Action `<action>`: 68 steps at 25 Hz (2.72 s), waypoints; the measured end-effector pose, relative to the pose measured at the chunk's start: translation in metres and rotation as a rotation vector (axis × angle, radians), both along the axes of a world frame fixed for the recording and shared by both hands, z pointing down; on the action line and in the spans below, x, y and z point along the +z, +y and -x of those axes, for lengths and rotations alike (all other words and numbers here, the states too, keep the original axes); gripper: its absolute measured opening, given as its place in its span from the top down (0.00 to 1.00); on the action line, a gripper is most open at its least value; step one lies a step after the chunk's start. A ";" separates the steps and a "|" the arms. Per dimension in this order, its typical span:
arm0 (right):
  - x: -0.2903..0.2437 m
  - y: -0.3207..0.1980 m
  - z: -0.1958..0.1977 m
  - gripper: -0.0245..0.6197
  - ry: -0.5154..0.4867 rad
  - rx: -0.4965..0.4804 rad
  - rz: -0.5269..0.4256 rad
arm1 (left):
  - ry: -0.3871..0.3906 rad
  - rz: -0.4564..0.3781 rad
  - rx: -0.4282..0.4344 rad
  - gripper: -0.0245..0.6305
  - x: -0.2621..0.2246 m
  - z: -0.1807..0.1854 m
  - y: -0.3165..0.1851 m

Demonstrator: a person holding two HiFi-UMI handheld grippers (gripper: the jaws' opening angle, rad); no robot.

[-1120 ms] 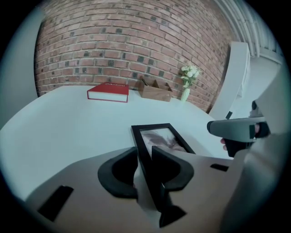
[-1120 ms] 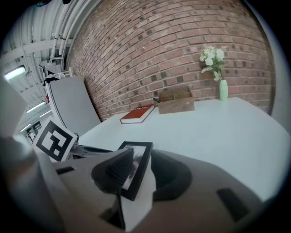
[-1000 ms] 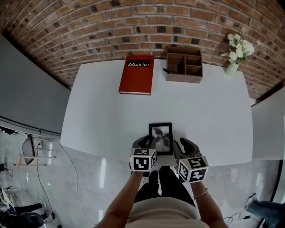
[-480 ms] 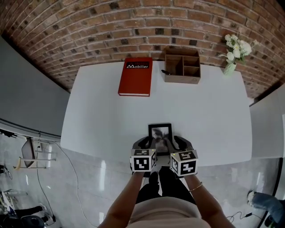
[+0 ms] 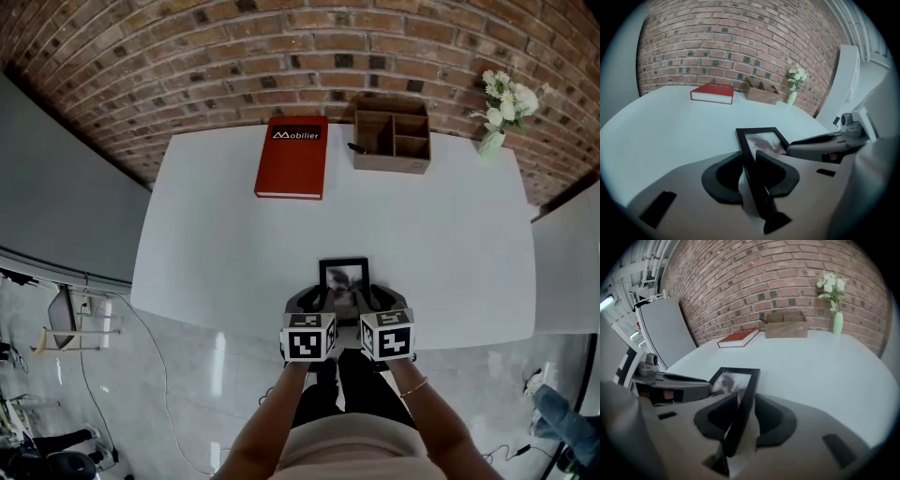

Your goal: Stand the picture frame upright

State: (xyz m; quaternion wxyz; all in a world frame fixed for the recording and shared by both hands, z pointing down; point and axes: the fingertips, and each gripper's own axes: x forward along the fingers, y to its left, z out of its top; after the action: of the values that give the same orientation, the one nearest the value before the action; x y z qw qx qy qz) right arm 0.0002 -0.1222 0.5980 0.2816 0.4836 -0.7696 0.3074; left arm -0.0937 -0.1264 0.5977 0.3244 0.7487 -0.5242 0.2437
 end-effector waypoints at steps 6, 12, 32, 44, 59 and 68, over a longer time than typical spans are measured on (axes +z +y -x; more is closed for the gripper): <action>0.001 0.000 0.001 0.80 0.003 -0.007 0.013 | 0.009 0.009 -0.003 0.83 0.001 0.000 0.000; 0.004 0.001 -0.002 0.82 -0.019 0.022 0.026 | 0.011 0.009 -0.006 0.83 0.002 0.000 0.000; -0.039 -0.011 -0.001 0.84 -0.048 0.031 -0.117 | -0.014 -0.140 -0.077 0.87 -0.042 0.002 -0.014; -0.099 -0.047 -0.018 0.84 -0.046 0.028 -0.295 | -0.019 -0.306 -0.070 0.87 -0.100 -0.015 -0.053; -0.155 -0.104 -0.073 0.84 -0.037 0.073 -0.451 | -0.001 -0.448 0.010 0.87 -0.155 -0.071 -0.118; -0.173 -0.139 -0.086 0.84 -0.044 0.096 -0.502 | 0.002 -0.508 0.035 0.87 -0.174 -0.085 -0.157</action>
State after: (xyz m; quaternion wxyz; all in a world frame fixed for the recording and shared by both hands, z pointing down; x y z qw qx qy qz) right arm 0.0860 -0.2610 0.4255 0.1209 0.5677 -0.8038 0.1302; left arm -0.0089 -0.2834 0.4238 0.1223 0.8153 -0.5554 0.1088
